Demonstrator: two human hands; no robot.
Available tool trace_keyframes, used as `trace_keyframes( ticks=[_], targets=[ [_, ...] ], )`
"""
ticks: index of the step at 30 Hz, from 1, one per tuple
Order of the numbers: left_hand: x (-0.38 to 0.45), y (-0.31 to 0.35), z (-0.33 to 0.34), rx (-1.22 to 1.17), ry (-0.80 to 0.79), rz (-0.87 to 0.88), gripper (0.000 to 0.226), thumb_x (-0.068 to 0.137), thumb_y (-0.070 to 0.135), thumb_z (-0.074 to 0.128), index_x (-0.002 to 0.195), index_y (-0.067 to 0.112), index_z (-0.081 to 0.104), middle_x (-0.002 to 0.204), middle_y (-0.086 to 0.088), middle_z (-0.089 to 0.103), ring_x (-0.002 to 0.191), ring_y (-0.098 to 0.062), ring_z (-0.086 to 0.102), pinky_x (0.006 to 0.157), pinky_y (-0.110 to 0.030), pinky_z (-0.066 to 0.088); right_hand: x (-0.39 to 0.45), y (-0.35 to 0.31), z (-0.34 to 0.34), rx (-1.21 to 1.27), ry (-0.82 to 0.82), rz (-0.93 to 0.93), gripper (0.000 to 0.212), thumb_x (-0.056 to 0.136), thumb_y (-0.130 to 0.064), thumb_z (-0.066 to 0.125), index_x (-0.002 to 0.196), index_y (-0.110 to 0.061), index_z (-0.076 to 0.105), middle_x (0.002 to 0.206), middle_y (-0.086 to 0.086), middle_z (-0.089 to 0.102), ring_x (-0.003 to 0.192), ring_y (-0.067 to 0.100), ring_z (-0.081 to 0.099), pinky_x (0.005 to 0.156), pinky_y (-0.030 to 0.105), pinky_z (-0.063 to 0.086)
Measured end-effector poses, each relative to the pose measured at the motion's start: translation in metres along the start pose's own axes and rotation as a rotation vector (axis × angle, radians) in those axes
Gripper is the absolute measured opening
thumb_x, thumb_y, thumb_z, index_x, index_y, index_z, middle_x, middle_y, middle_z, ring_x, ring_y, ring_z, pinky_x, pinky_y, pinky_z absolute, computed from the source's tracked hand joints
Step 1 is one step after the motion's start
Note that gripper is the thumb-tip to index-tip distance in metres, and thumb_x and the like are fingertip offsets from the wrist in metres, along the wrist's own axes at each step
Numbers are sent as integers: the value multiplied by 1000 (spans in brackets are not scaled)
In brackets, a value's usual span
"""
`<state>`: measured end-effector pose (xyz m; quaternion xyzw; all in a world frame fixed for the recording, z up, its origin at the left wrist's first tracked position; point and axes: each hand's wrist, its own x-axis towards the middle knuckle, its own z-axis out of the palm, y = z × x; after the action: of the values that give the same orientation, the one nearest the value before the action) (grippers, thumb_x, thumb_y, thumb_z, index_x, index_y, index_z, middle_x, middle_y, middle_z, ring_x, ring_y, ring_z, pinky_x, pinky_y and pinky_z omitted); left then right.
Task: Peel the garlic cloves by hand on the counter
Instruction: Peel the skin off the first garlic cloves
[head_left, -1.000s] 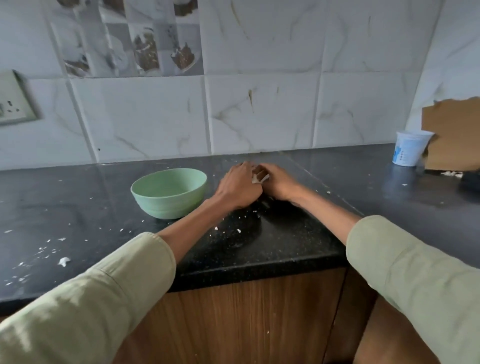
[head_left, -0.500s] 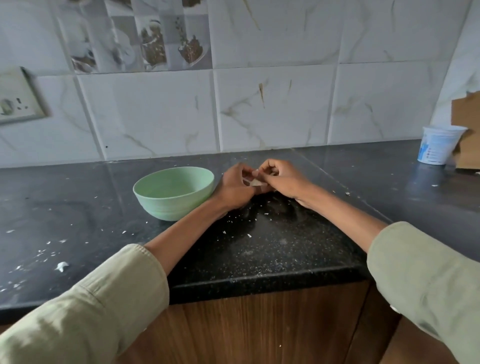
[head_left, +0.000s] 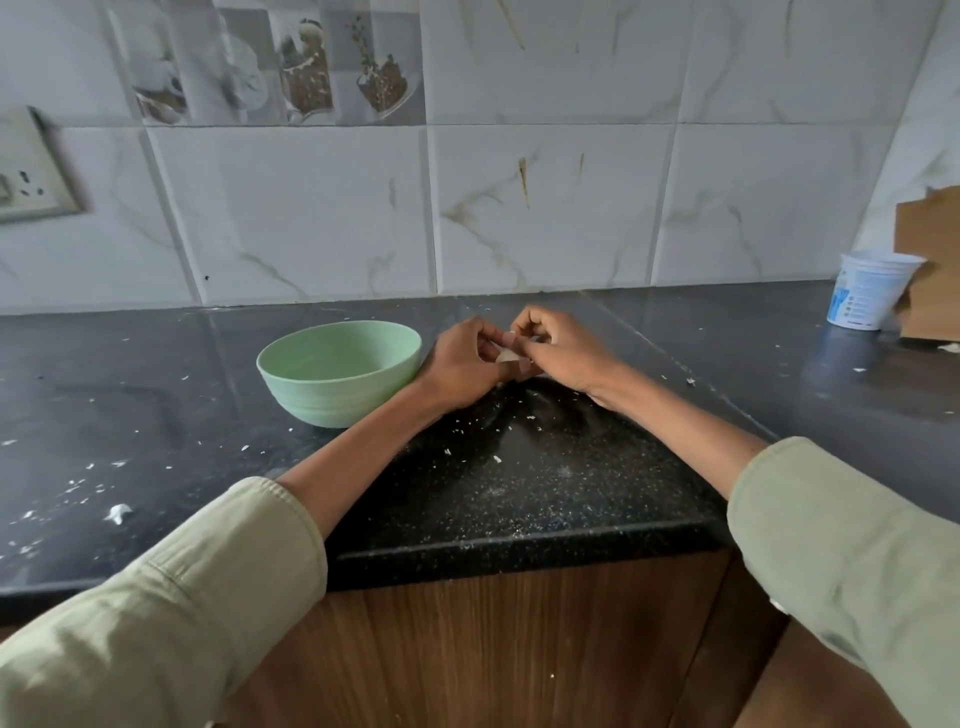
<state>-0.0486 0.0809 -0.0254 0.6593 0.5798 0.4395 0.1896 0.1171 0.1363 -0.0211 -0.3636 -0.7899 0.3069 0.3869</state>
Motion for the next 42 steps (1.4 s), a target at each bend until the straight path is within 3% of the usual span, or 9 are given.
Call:
trace_keyframes(
  ticks=[4, 9, 12, 15, 17, 22, 25, 33, 42],
  targets=[
    [0, 0, -6, 14, 1, -24, 49, 78, 38, 93, 115, 16, 69, 93, 3, 67, 83, -8, 61, 66, -15, 46, 5, -9, 3, 10, -30, 44, 16, 105, -25, 66, 103, -9, 65, 95, 12, 76, 82, 19, 75, 79, 36, 65],
    [7, -9, -16, -12, 55, -89, 42, 80, 31, 92, 113, 16, 70, 90, 5, 66, 78, -6, 60, 65, -14, 47, 18, -23, 21, -109, -25, 18, 11, 106, -18, 63, 99, -10, 61, 97, 9, 69, 75, 16, 72, 58, 26, 58],
    [7, -10, -15, -14, 111, -62, 43, 78, 27, 94, 111, 18, 68, 94, 5, 70, 83, -8, 64, 65, -11, 50, 21, -17, 27, -107, 12, -8, 14, 106, -19, 64, 100, -8, 60, 95, 12, 68, 73, 17, 68, 61, 27, 58],
    [10, -4, -14, -29, 133, -30, 49, 78, 28, 94, 117, 16, 67, 102, 2, 72, 89, -11, 67, 80, -22, 56, 19, -14, 22, 5, 60, 31, 23, 106, -24, 64, 110, -2, 60, 104, 19, 71, 75, 18, 73, 63, 24, 61],
    [10, -1, -14, -37, 145, -25, 49, 79, 27, 93, 119, 14, 67, 101, 2, 72, 90, -14, 67, 83, -26, 57, 18, -14, 21, 54, 93, 17, 23, 105, -25, 65, 109, -3, 61, 108, 20, 72, 85, 25, 76, 73, 34, 66],
    [7, -4, -13, 3, 229, 8, 54, 68, 37, 99, 105, 13, 68, 100, -4, 73, 87, -16, 66, 77, -29, 56, 19, -13, 23, 132, 125, 12, 11, 105, -22, 64, 102, -11, 63, 87, 5, 70, 80, 15, 70, 96, 53, 59],
    [7, -4, -11, 69, 268, 55, 48, 68, 38, 99, 96, 17, 65, 96, -5, 73, 85, -20, 68, 75, -35, 56, 20, -13, 22, 199, 119, 29, 9, 105, -21, 65, 102, -13, 64, 94, 9, 73, 90, 25, 73, 98, 56, 58],
    [8, -4, -11, 77, 342, 105, 34, 75, 28, 96, 92, 14, 71, 79, 9, 66, 67, -3, 57, 64, -22, 48, 18, -19, 19, 360, 31, 60, 20, 98, -16, 75, 109, -8, 61, 93, 7, 70, 72, 7, 70, 89, 42, 64],
    [3, -2, -9, 125, 318, 160, 35, 77, 33, 93, 92, 19, 66, 82, 4, 67, 69, -11, 60, 59, -23, 44, 18, -18, 20, 442, 99, 116, 21, 101, -24, 71, 107, -6, 63, 91, 11, 68, 75, 14, 66, 95, 55, 61]
  ],
)
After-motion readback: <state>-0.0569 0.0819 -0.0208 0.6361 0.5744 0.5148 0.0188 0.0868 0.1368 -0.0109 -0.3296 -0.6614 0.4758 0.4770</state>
